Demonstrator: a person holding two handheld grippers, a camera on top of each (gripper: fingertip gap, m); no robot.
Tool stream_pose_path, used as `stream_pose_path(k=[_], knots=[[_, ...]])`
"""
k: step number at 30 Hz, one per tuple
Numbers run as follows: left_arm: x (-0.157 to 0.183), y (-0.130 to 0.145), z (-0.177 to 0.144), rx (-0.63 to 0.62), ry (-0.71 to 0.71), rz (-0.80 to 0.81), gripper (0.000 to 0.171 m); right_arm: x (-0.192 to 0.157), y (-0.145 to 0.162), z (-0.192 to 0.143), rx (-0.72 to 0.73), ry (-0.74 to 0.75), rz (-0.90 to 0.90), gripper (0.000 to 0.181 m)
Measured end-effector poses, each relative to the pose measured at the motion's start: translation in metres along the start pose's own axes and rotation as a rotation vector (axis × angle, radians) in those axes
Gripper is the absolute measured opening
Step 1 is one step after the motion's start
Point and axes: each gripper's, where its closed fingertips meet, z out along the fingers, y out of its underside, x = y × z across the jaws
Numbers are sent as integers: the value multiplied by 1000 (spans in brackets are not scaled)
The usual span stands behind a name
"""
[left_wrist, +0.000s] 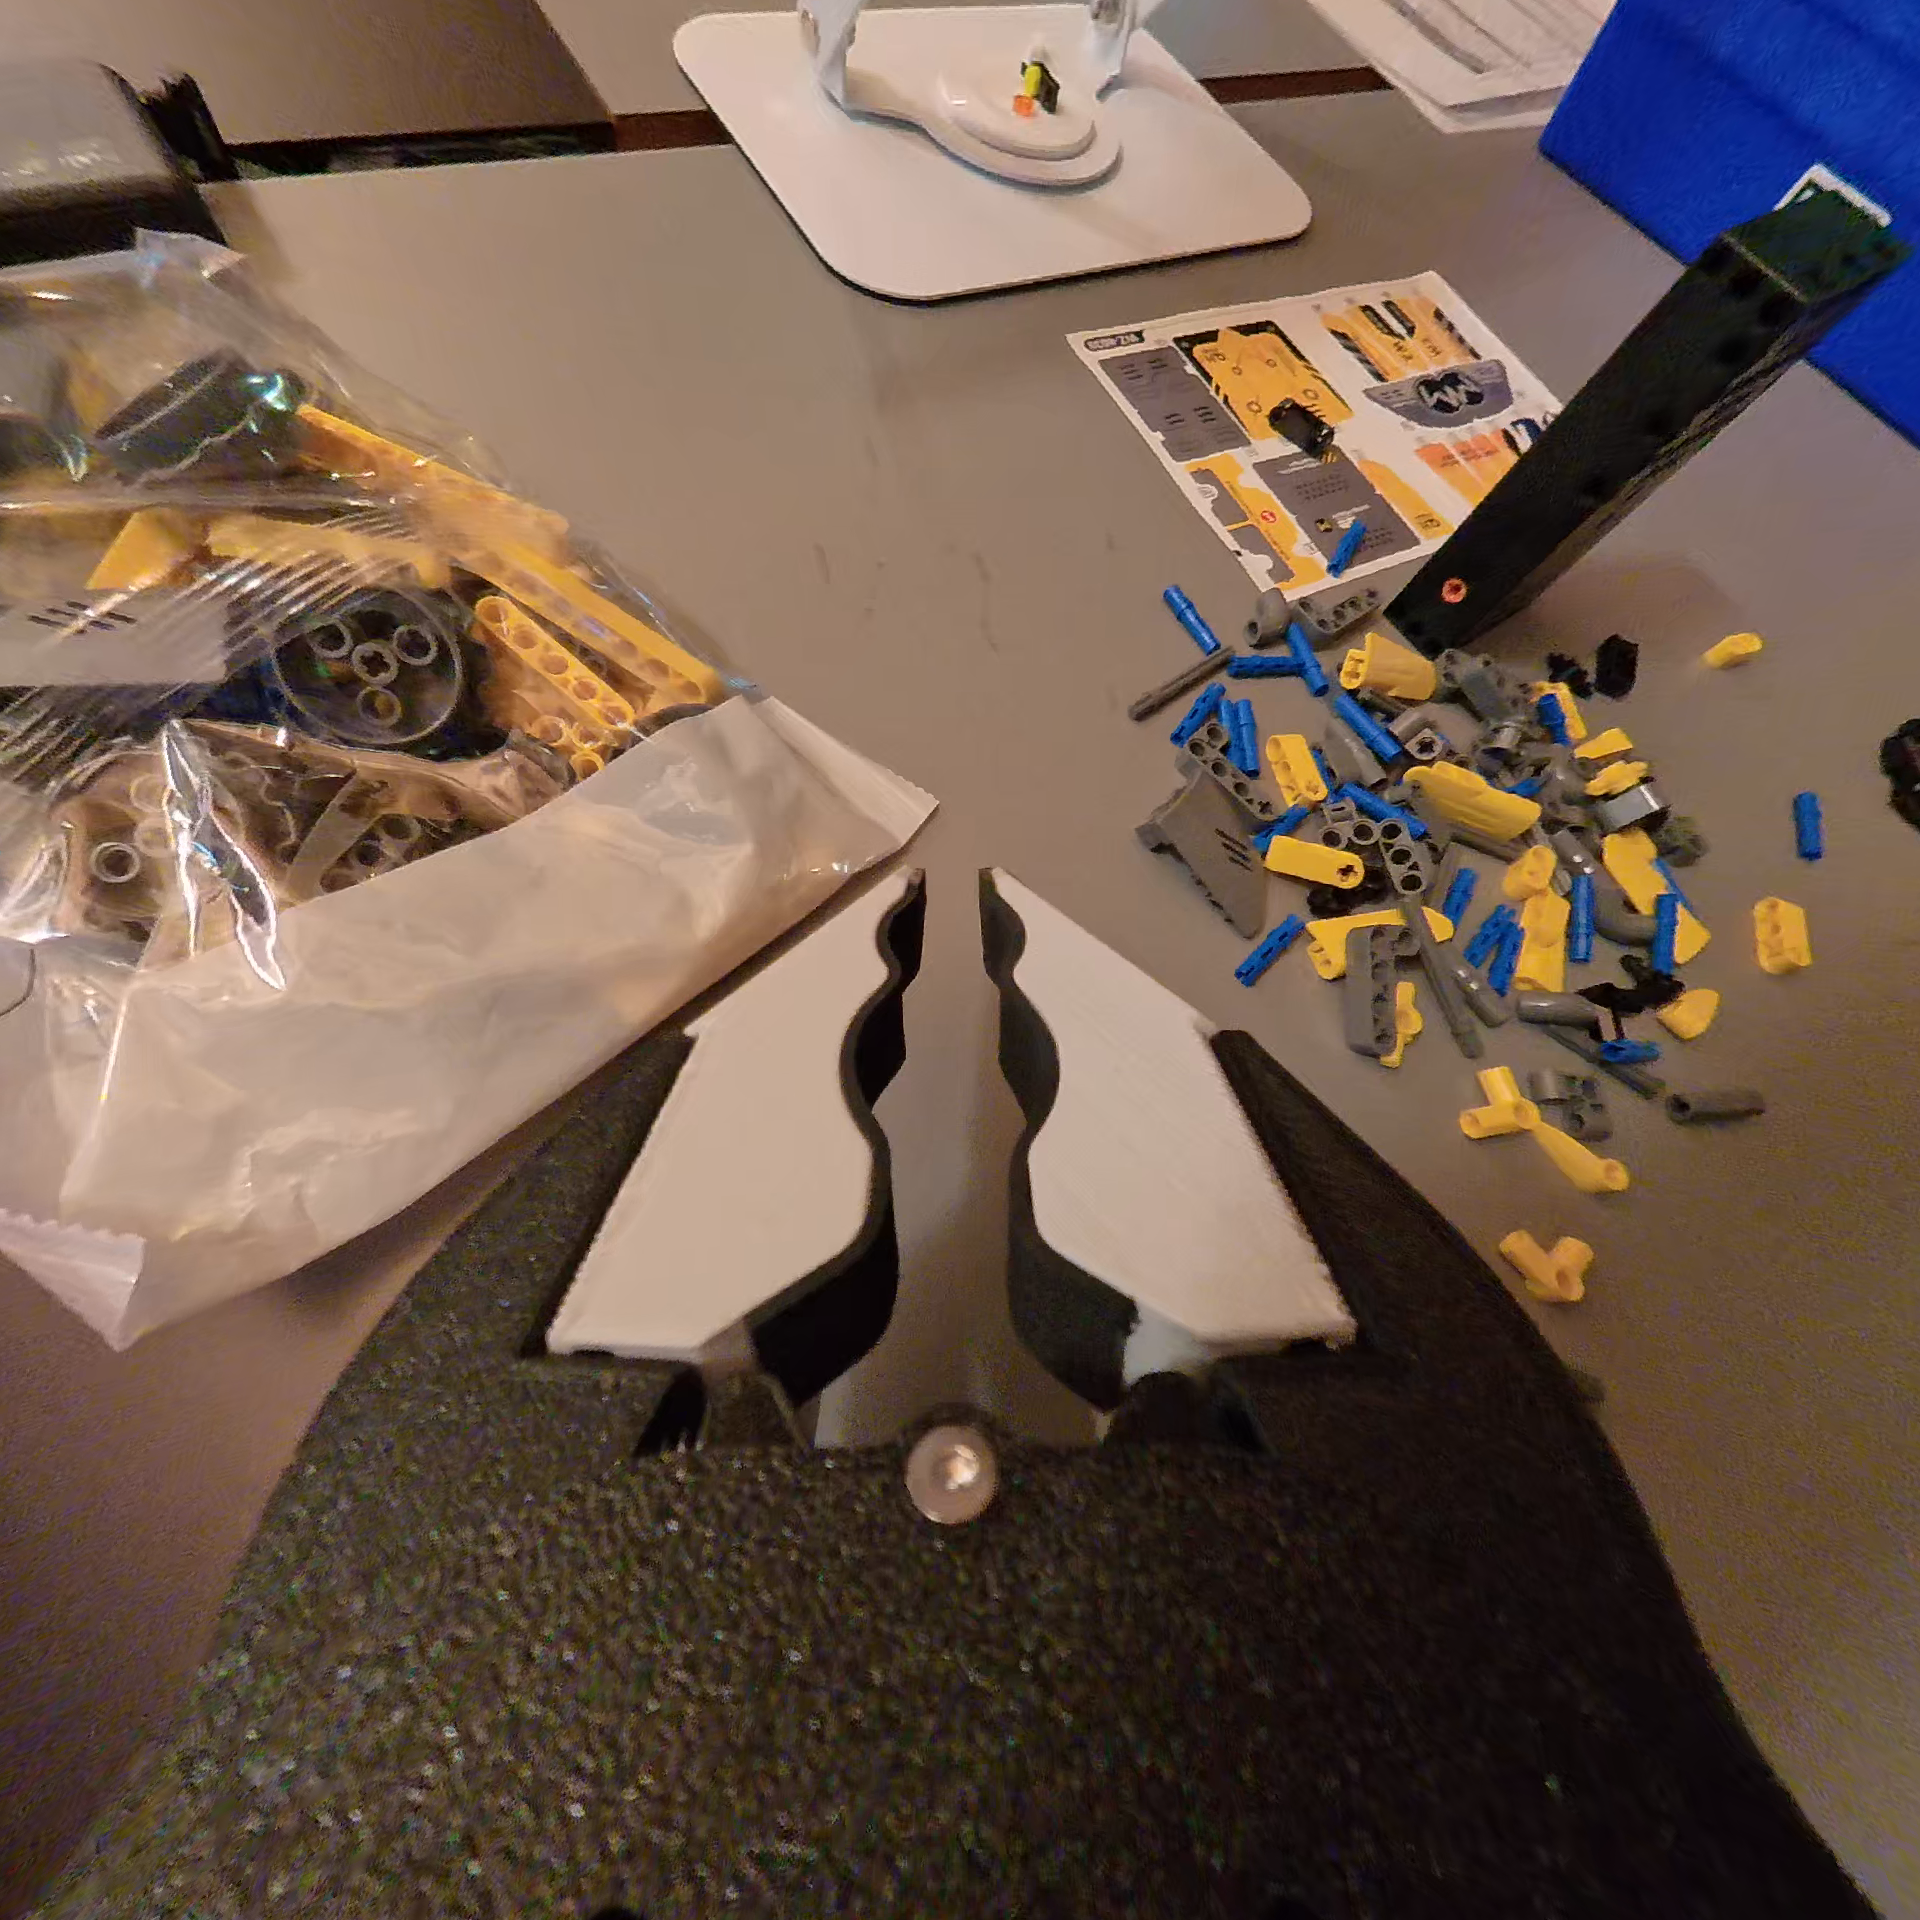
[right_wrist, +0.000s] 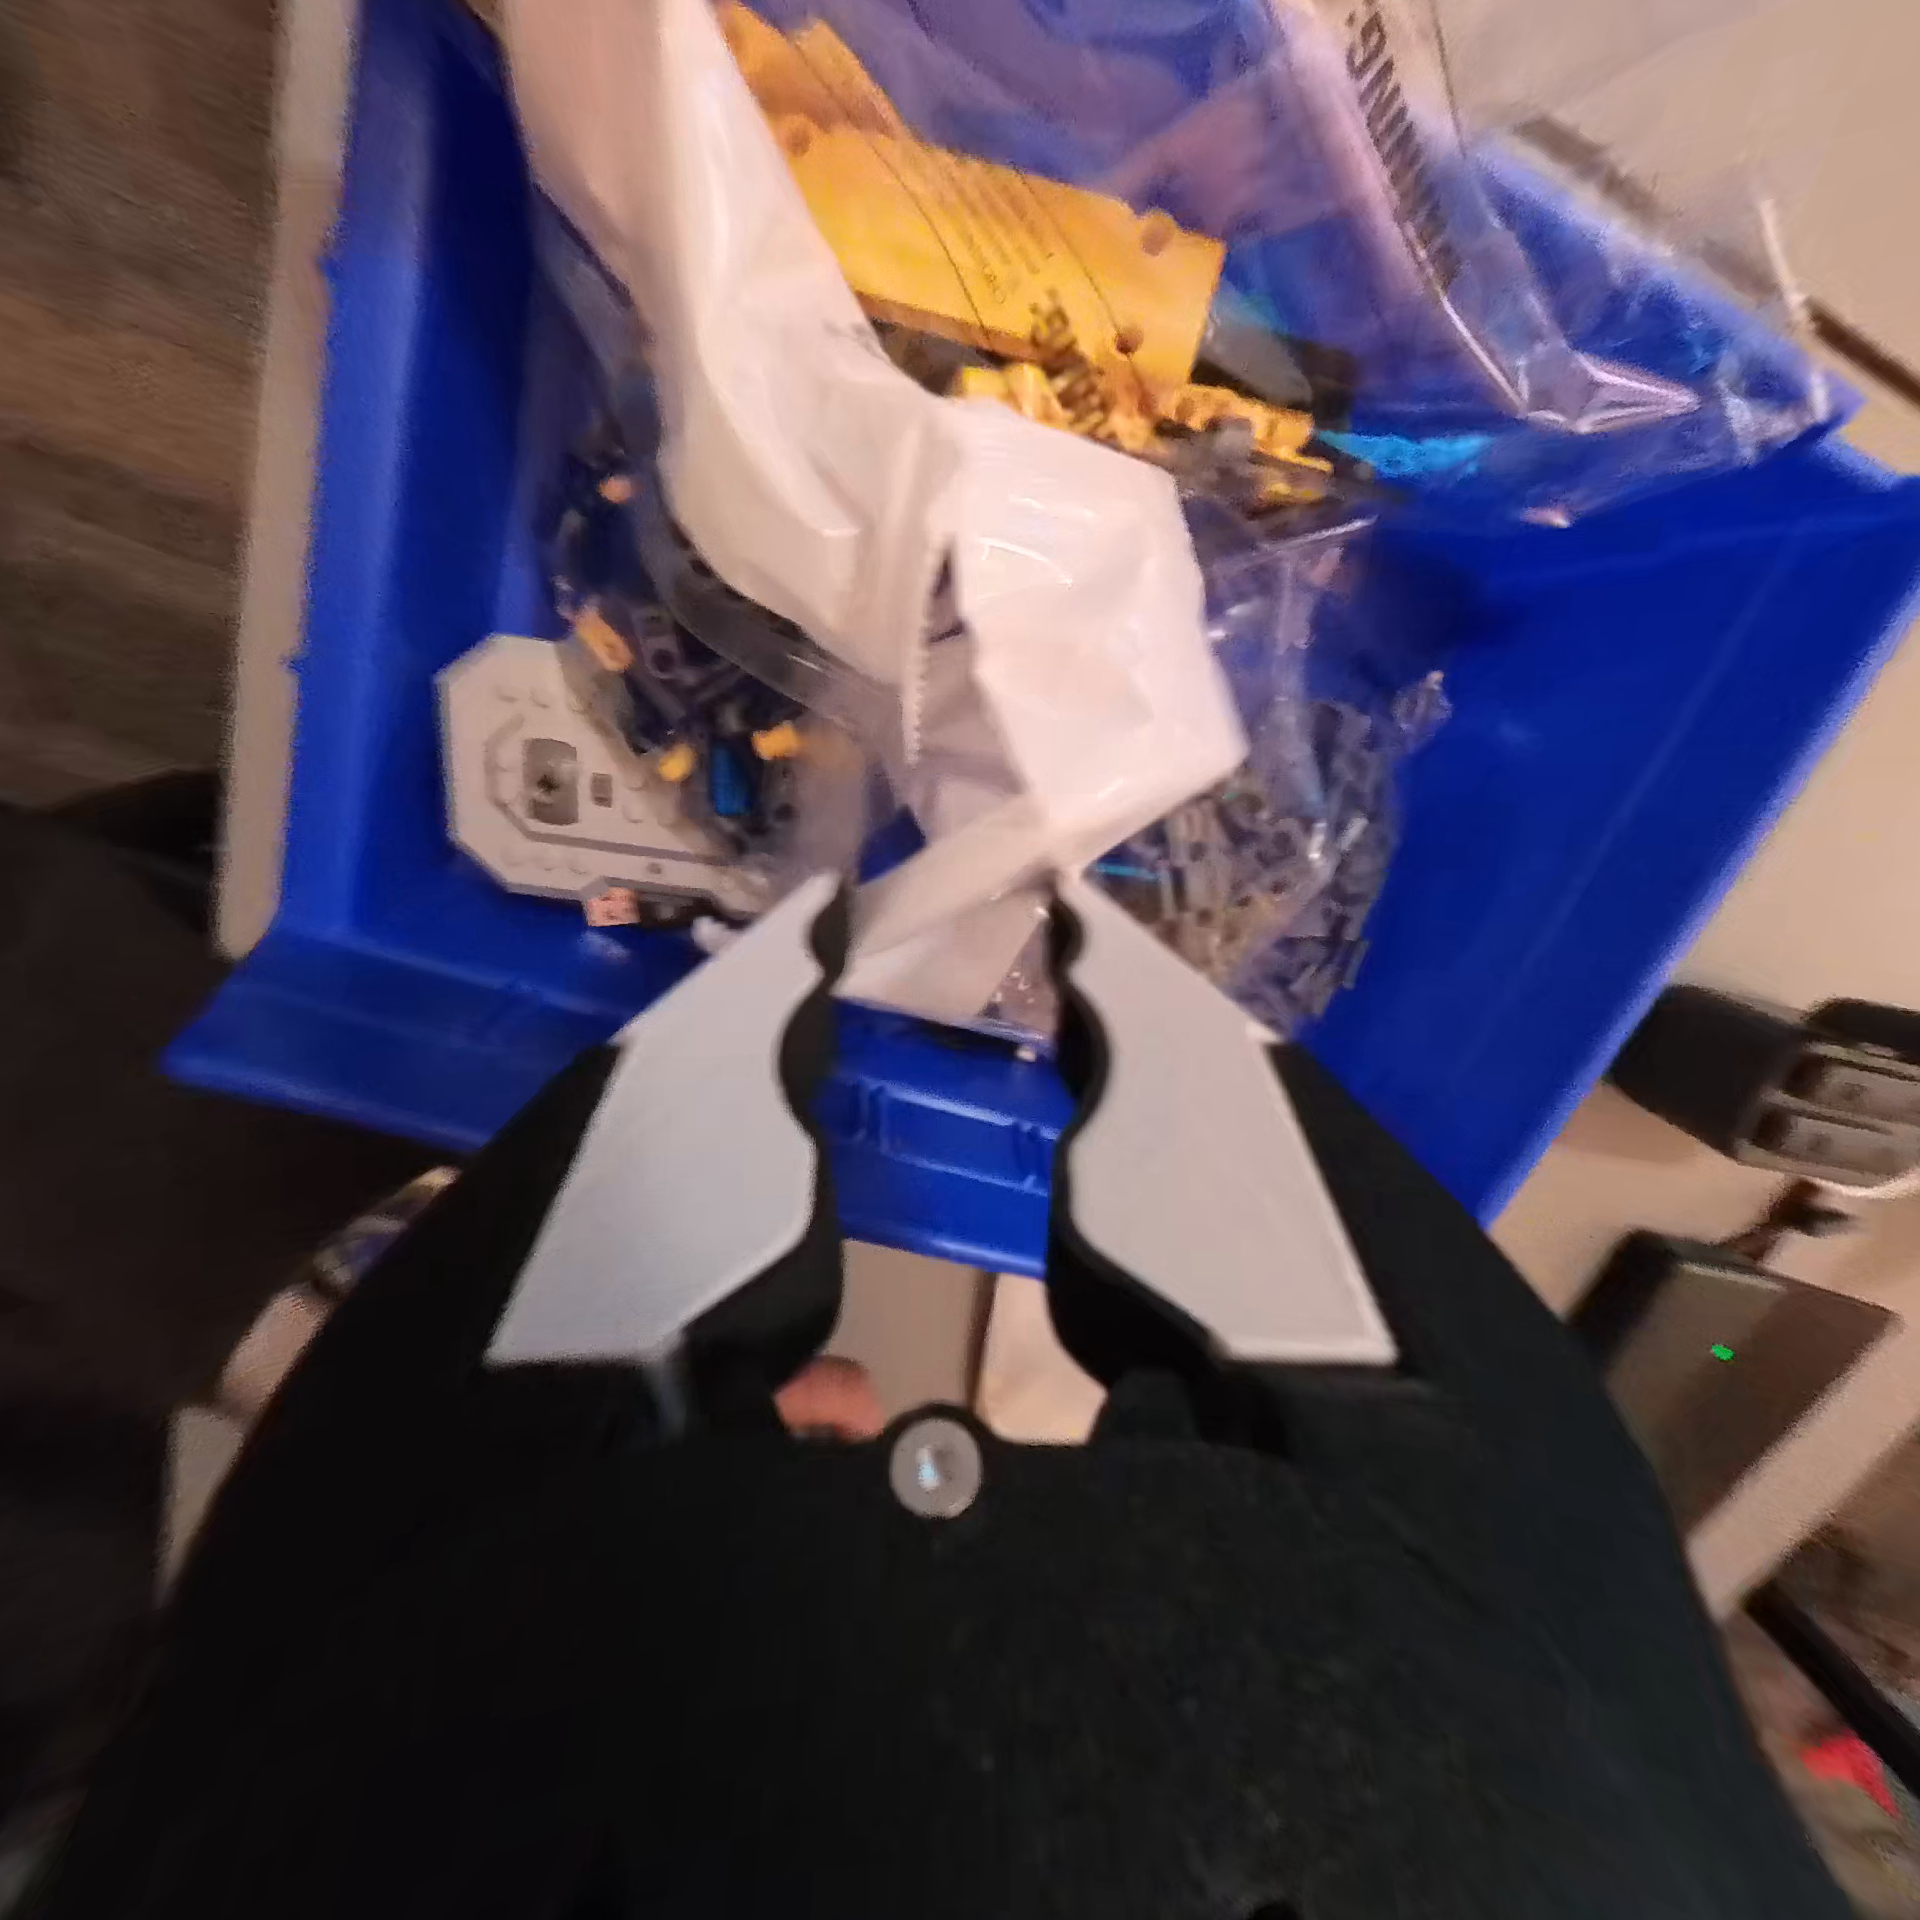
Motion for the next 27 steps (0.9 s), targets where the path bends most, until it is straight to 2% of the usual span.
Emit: stream_pose_path(k=[2, 4, 9, 15, 18, 20, 23, 25, 27], knots=[[1, -1, -1, 6, 1, 2, 9, 14, -8, -21, 48, 23, 7, 13], [1, -2, -1, 9, 1, 6, 9, 42, -11, -52, 101, 147, -14, 0], [2, 0, 0, -3, 2, 10, 9, 96, 7, -127, 262, 229, 143, 0], [1, 1, 1, -11, -6, 12, 9, 143, 47, -205, 502, 209, 398, 0], [0, 2, 2, -18, -13, 14, 9, 168, 76, -244, 542, 401, 393, 0], [0, 2, 2, -18, -16, 13, 9, 172, 89, -267, 594, 507, 363, 0], [2, 3, 3, -20, -2, -1, 9, 166, 116, -265, 553, 628, 315, 0], [5, 4, 4, -30, 22, -7, 9, 155, 140, -231, 431, 643, 288, 0], [11, 5, 5, -37, 49, 3, 9, 137, 168, -180, 286, 603, 275, 0]])
